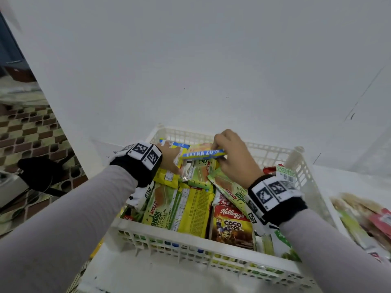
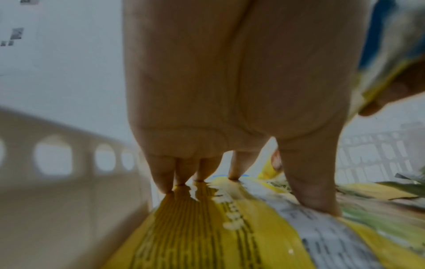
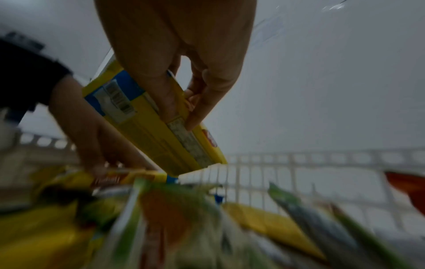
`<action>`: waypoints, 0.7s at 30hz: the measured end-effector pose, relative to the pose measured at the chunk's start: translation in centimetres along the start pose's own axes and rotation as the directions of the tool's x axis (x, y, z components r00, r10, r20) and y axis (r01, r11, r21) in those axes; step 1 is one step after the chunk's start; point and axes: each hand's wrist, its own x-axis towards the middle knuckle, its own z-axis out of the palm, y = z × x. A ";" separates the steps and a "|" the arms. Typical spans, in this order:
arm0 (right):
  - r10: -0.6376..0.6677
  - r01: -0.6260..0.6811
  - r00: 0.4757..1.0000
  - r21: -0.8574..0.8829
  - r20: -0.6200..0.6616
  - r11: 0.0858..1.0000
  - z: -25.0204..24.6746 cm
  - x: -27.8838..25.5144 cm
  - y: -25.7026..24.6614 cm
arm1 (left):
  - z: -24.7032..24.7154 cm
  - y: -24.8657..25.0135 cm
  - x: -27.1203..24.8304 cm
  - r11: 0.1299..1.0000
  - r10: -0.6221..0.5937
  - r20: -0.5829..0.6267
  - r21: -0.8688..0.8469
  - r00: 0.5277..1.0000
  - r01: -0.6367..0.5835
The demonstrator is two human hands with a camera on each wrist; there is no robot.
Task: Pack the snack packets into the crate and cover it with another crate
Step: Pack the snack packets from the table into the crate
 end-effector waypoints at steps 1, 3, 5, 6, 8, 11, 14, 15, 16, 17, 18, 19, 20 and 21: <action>0.013 -0.012 0.999 -0.023 0.037 1.000 0.8 -0.3 0.3 | 0.0 0.0 0.1 1.000 -0.007 0.003 0.010 1.000 0.007; 0.040 -0.040 0.997 -0.012 0.071 0.999 1.8 -0.8 0.6 | -0.1 -0.1 0.3 1.000 -0.017 0.007 0.023 1.000 0.016; 0.045 -0.046 0.995 0.007 0.089 0.999 2.4 -0.8 0.5 | -0.2 -0.3 0.4 1.000 -0.017 0.009 0.019 1.000 0.017; 0.044 -0.043 0.991 -0.009 0.124 0.999 2.8 -0.7 0.4 | -0.3 -0.3 0.5 1.000 -0.016 0.011 0.018 1.000 0.016; 0.044 -0.018 0.962 -0.099 0.270 0.995 3.5 -0.8 0.1 | -0.4 -0.4 0.4 1.000 -0.015 0.018 0.026 1.000 0.015; 0.104 0.008 0.851 -0.212 0.514 0.977 4.3 -0.9 0.3 | -0.6 -0.2 0.1 0.999 -0.019 0.031 0.043 0.999 0.017; 0.204 -0.056 0.703 -0.233 0.681 0.971 4.0 -0.4 0.9 | -1.0 0.2 -0.2 0.996 -0.038 0.037 0.079 0.999 0.035; 0.216 -0.076 0.678 -0.226 0.702 0.971 4.0 -0.1 1.0 | -1.2 0.5 -0.4 0.993 -0.047 0.038 0.110 0.998 0.042; 0.226 -0.099 0.667 -0.216 0.710 0.971 4.2 0.1 1.0 | -1.3 0.7 -0.6 0.988 -0.055 0.041 0.146 0.998 0.048; 0.235 -0.111 0.664 -0.217 0.710 0.970 4.5 0.3 0.9 | -1.4 0.9 -0.9 0.983 -0.060 0.047 0.179 0.997 0.051; 0.247 -0.109 0.662 -0.234 0.708 0.966 4.7 0.6 0.7 | -1.4 1.2 -1.0 0.978 -0.063 0.051 0.204 0.997 0.052; 0.261 -0.104 0.658 -0.257 0.707 0.961 5.0 0.8 0.5 | -1.4 1.3 -1.1 0.975 -0.064 0.051 0.217 0.997 0.051; 0.275 -0.105 0.653 -0.275 0.706 0.956 5.3 1.1 0.3 | -1.2 1.3 -1.1 0.975 -0.066 0.048 0.217 0.997 0.054; 0.288 -0.108 0.648 -0.290 0.705 0.951 5.7 1.3 0.1 | -1.2 1.2 -1.2 0.976 -0.068 0.046 0.212 0.997 0.057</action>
